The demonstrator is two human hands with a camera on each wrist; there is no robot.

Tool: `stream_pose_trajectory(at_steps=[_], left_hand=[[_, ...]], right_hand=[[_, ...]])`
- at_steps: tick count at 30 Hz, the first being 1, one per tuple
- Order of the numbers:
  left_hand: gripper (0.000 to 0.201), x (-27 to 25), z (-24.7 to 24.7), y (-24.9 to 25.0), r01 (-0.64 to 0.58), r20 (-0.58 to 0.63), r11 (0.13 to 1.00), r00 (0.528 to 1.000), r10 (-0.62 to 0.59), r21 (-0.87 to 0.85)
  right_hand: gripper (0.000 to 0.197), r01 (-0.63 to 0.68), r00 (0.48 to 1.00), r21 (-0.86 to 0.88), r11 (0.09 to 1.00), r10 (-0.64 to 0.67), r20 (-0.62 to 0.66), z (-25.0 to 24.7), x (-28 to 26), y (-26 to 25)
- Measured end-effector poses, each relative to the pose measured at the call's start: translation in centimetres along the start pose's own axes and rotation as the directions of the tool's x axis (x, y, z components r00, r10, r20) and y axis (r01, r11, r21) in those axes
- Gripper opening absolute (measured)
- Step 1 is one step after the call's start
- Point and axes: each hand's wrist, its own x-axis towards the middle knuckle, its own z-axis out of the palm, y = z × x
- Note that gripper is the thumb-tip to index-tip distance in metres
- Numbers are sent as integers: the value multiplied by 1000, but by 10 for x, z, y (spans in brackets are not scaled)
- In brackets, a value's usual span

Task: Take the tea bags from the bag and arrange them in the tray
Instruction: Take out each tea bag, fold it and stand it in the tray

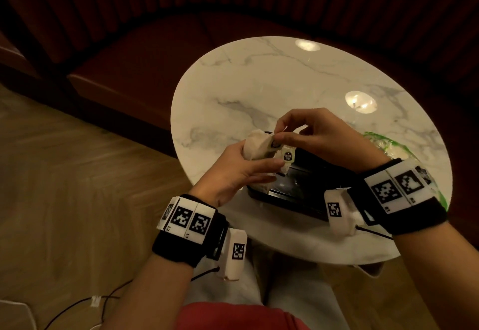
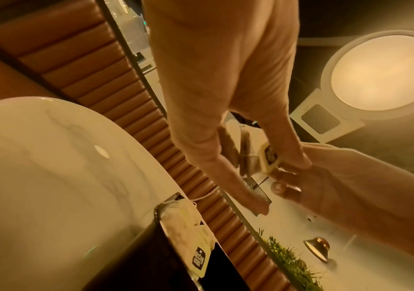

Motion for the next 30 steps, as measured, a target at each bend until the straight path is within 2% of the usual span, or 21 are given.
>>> stream_pose_trajectory(at_steps=[6, 14, 15, 18, 22, 26, 30], left_hand=[[38, 4, -5, -1, 18, -65, 983, 997, -30, -182], [29, 2, 6, -6, -57, 20, 990, 998, 60, -126], [25, 2, 7, -5, -73, 4, 988, 997, 74, -138], [16, 2, 8, 0, -113, -69, 976, 992, 101, -188], [19, 1, 7, 10, -151, -122, 955, 985, 123, -257], [23, -2, 10, 13, -157, -125, 974, 983, 137, -162], [9, -3, 10, 14, -187, -209, 982, 961, 181, -9]], right_hand=[[6, -36, 999, 21, 999, 36, -5, -21, -6, -5], [9, -41, 999, -93, 995, 42, 17, -17, -1, -21], [12, -43, 999, -66, 997, 42, -3, -15, -2, -23], [37, -50, 992, 22, 999, 52, -114, -11, -9, -20], [38, -108, 975, 202, 974, 143, -169, 1, -25, -7], [36, -79, 957, 395, 915, 180, -227, 12, -32, 1], [45, -48, 956, 440, 897, 169, -241, 11, -35, 0]])
